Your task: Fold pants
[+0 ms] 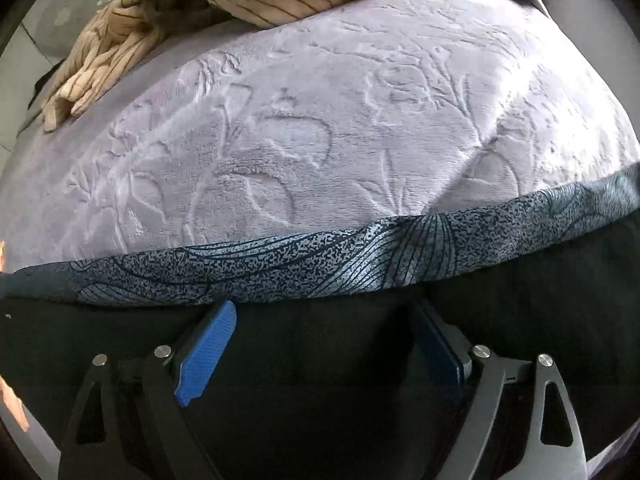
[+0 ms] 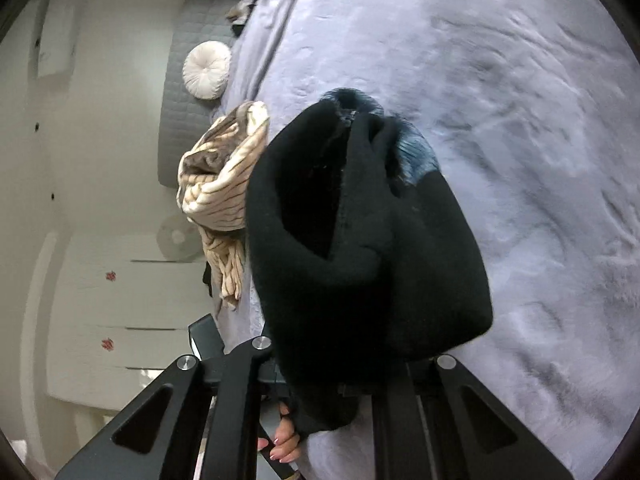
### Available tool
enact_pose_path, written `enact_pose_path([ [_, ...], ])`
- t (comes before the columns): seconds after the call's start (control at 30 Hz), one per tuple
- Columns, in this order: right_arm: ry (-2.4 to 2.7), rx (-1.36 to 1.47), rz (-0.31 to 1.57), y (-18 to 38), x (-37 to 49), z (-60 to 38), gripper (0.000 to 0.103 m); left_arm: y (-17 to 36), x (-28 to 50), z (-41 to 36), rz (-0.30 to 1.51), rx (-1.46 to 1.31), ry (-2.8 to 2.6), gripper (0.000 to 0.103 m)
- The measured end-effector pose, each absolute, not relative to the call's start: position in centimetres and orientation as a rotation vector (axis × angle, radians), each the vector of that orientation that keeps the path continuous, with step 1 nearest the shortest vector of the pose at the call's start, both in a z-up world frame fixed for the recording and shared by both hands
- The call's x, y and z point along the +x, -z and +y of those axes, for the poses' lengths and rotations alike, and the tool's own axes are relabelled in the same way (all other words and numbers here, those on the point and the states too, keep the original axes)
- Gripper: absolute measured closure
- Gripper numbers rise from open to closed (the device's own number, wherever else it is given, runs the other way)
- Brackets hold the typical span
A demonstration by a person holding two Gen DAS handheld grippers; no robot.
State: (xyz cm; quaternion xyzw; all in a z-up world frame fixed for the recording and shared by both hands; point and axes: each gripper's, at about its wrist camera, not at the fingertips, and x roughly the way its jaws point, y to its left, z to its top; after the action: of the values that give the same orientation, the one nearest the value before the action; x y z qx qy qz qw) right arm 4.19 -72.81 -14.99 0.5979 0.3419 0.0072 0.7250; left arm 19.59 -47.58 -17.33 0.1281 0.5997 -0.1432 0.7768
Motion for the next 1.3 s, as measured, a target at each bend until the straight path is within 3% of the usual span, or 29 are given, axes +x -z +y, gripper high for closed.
enact_pose_path([
  [0.2,-0.027,1.175,0.768,9.8,5.2,-70.8,0.089,15.6,21.3,-45.7,1.286,0.184,0.301,0.014],
  [0.43,-0.052,0.819,0.844,2.6,8.4,-63.3,0.089,16.4,24.5,-43.4,1.327,0.159,0.350,0.010],
  [0.63,-0.043,0.572,0.915,-0.2,11.0,-54.7,0.089,13.2,27.2,-34.9,1.266,0.094,0.340,0.010],
  [0.8,-0.044,0.403,1.003,1.7,13.5,-46.7,0.087,11.1,26.3,-25.5,1.231,0.124,0.252,0.010],
  [1.0,0.024,0.161,1.176,8.8,16.0,-35.5,0.072,12.2,25.1,-15.9,1.272,0.121,0.120,0.010],
  [1.07,0.082,0.043,1.237,11.8,17.0,-32.5,0.056,12.5,24.5,-13.0,1.288,0.110,0.090,0.010],
  [1.17,0.085,-0.128,1.228,11.6,15.8,-28.6,0.035,12.7,24.3,-10.6,1.306,0.093,0.083,0.010],
  [1.3,-0.109,-0.188,1.145,8.1,13.2,-25.7,0.035,12.0,23.5,-8.8,1.308,0.073,0.121,0.010],
])
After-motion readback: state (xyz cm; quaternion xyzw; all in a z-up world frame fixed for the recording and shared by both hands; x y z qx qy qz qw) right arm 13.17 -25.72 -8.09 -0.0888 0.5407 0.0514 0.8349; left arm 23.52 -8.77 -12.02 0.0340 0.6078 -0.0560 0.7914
